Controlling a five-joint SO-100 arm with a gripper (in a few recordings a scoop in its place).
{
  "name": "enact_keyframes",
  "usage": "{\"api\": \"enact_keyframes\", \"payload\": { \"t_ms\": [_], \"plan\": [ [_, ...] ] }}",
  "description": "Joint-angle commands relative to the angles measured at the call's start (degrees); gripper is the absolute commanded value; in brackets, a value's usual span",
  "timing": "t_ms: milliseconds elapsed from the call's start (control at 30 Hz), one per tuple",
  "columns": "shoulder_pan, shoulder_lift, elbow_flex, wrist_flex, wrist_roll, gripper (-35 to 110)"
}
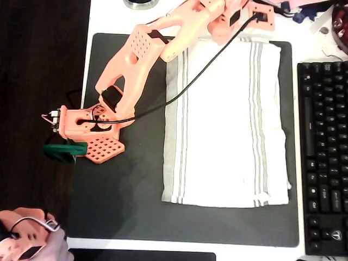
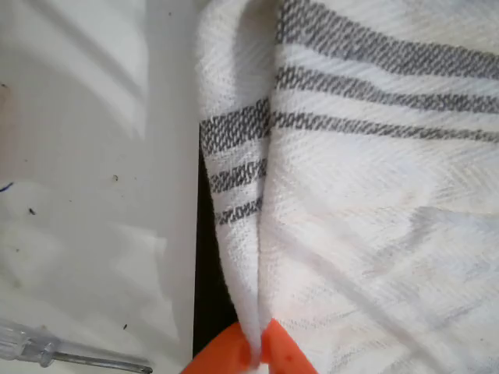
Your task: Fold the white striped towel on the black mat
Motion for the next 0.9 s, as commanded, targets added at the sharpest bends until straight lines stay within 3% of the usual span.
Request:
{"api": "enact_keyframes", "payload": {
  "t_ms": [0,467,867],
  "plan": [
    [-0.6,4.8,-2.1,0.8,0.2,0],
    [7.8,22.1,-2.5,16.0,-1.1,0],
    [27.3,46.8,22.2,16.7,-8.3,0]
  ]
}}
